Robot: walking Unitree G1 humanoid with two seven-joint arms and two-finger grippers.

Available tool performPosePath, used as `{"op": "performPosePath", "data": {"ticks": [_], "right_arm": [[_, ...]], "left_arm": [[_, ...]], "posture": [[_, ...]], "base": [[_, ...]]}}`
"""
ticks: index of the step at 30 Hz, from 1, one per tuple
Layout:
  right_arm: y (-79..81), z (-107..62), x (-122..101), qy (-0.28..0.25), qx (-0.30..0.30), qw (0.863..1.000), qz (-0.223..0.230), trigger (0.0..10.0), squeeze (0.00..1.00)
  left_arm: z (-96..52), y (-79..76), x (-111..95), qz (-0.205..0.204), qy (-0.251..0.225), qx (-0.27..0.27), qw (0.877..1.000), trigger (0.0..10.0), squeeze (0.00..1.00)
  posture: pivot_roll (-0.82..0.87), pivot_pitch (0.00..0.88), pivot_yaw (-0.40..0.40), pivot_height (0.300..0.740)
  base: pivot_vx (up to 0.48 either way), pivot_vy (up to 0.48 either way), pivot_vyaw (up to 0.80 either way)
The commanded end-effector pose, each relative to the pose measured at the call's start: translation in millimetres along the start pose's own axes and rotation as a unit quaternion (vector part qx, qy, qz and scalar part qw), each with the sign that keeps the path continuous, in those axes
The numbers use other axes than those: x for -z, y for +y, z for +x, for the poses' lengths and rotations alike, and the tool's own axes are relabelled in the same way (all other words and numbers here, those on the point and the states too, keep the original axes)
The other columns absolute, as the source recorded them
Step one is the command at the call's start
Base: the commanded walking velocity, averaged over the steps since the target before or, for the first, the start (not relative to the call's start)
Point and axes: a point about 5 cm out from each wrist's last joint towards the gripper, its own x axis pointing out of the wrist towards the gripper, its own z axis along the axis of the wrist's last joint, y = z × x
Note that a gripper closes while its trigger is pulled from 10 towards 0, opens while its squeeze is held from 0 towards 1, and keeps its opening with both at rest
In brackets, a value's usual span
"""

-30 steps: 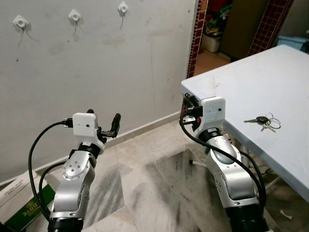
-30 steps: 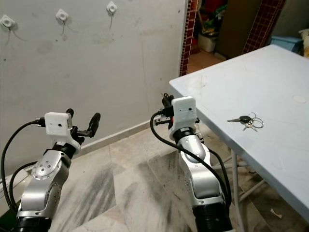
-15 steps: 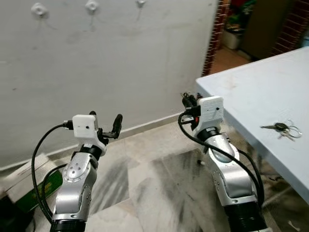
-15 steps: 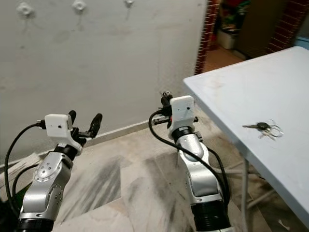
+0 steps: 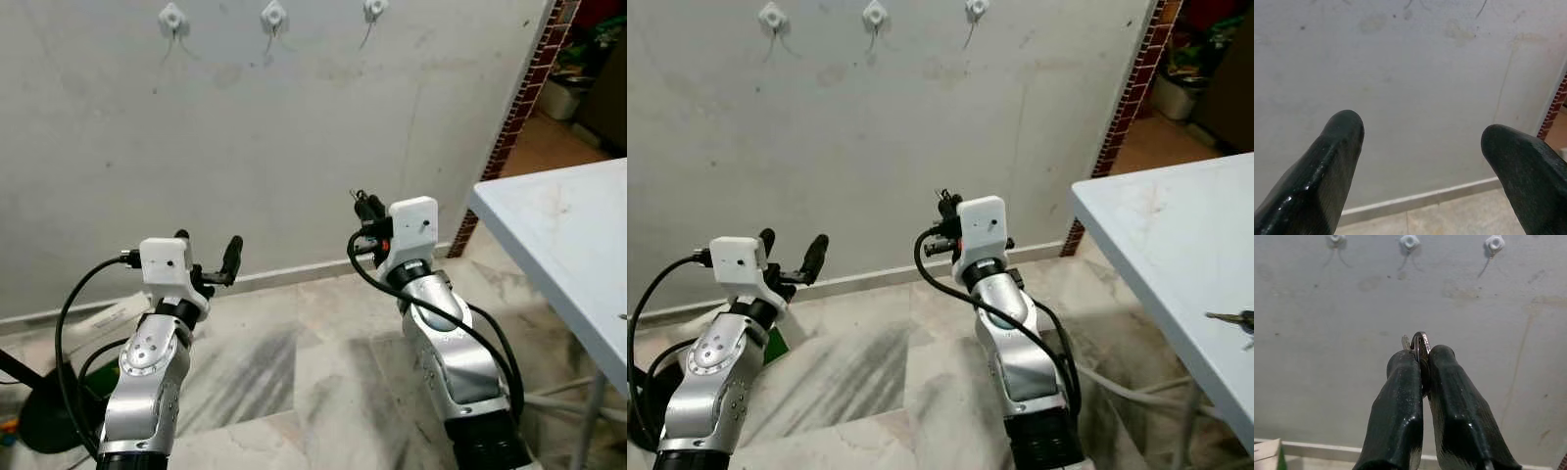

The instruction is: Hang keys on a hook

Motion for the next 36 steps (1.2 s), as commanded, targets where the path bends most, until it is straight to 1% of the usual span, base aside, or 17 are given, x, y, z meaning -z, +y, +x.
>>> {"op": "performPosePath", "data": {"ticks": [1, 10, 20, 30, 36], "right_arm": [[-4.4, 0.0, 0.7, 0.001, 0.007, 1.0, 0.002, 10.0, 0.0], [-5.4, -0.4, -0.6, -0.005, 0.013, 1.0, 0.01, 10.0, 0.0], [-6.8, -0.6, 0.0, -0.005, 0.018, 1.0, 0.007, 10.0, 0.0], [-6.3, -3.3, 5.5, 0.0, 0.022, 1.0, 0.005, 10.0, 0.0], [-5.5, -6.2, 9.7, 0.003, 0.018, 1.0, -0.005, 10.0, 0.0]], "left_arm": [[0.0, -5.7, 0.4, -0.002, 0.003, 0.01, 1.0, 10.0, 0.0], [-0.6, -6.4, 0.8, -0.003, 0.005, 0.013, 1.0, 10.0, 0.0], [-1.8, -8.6, 2.1, -0.005, 0.008, 0.016, 1.0, 10.0, 0.0], [-7.0, -10.1, 4.9, -0.005, 0.014, 0.017, 1.0, 10.0, 0.0], [-10.7, -9.6, 6.7, 0.0, 0.021, 0.021, 1.0, 10.0, 0.0]], "posture": [[0.02, 0.043, 0.038, 0.74], [0.02, 0.045, 0.038, 0.74], [0.03, 0.047, 0.033, 0.74], [0.04, 0.045, 0.03, 0.74], [0.05, 0.041, 0.029, 0.74]], "base": [[0.36, 0.0, 0.0], [0.376, 0.0, 0.0], [0.383, 0.0, 0.0], [0.381, 0.0, 0.0], [0.379, 0.0, 0.0]]}}
